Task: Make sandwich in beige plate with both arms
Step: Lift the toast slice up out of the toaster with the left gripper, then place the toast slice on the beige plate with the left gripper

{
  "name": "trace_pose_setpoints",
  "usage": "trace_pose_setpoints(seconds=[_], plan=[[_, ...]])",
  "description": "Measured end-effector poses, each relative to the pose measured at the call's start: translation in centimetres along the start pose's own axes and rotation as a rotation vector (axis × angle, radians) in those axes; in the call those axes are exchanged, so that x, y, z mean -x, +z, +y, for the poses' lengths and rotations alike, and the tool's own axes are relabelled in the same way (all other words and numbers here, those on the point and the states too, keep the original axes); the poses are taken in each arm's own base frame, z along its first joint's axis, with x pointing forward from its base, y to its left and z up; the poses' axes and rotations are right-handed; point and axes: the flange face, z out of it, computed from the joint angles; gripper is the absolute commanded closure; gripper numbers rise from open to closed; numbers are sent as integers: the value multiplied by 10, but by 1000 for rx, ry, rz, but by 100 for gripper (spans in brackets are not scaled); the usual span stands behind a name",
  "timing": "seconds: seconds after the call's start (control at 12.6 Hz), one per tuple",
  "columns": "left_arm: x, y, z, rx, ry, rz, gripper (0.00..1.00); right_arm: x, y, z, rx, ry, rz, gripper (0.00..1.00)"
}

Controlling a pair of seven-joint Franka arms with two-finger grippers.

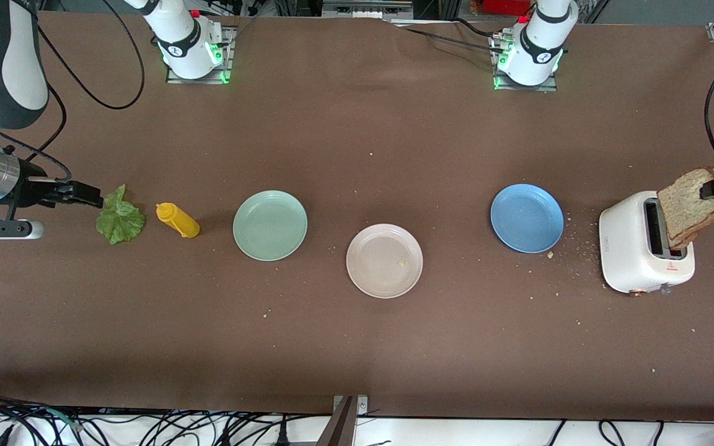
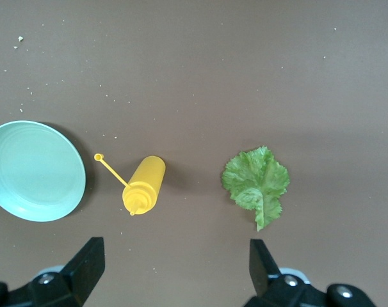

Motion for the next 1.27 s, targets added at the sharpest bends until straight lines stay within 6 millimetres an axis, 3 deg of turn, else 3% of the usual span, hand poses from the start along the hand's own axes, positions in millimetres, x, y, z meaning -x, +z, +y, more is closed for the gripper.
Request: trace_pose_setpoints(seconds=[0.16,0.32,0.64,0.8,1.11,1.27], plan=[[-19,21,48,145,77,-18,100,0,0,0,0,0,-1,0],[-46,60,91,345,132,-64,100,0,1,0,0,0,-1,0],[-103,164,186,759,188,-181,100,0,1,0,0,0,-6,0],[-125,212,231,849,213,-164,100,0,2,6,-1,-37,-7,1],[-138,256,328,904,204,-86,100,-5,21,47,-91,-294,-13,1],[-140,279,353,943,179,-91,100,-8,35,62,-150,-436,-6,1]])
